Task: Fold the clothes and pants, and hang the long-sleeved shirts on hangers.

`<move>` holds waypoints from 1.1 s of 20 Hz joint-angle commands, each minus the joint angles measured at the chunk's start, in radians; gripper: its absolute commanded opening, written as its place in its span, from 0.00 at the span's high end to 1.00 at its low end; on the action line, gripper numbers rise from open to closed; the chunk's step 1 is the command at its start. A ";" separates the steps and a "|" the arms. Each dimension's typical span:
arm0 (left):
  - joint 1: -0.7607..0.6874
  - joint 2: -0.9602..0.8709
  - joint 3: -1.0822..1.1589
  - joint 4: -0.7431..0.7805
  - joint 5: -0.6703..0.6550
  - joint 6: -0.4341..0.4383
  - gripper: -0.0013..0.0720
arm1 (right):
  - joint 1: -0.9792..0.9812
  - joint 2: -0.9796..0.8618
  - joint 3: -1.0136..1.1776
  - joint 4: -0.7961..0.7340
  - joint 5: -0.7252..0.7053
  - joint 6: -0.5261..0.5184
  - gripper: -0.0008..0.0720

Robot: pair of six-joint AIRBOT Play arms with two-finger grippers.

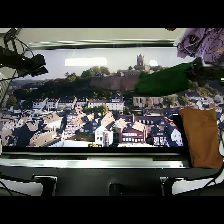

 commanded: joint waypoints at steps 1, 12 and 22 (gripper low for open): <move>0.001 0.000 0.000 0.000 -0.010 0.000 0.96 | -0.068 0.064 0.002 -0.129 -0.019 0.121 0.95; 0.001 0.000 0.000 -0.001 -0.038 0.000 0.96 | -0.085 0.256 0.002 -0.467 0.006 0.481 0.95; -0.002 0.000 0.000 0.000 -0.037 0.000 0.96 | -0.085 0.359 0.002 -0.660 0.215 0.639 0.95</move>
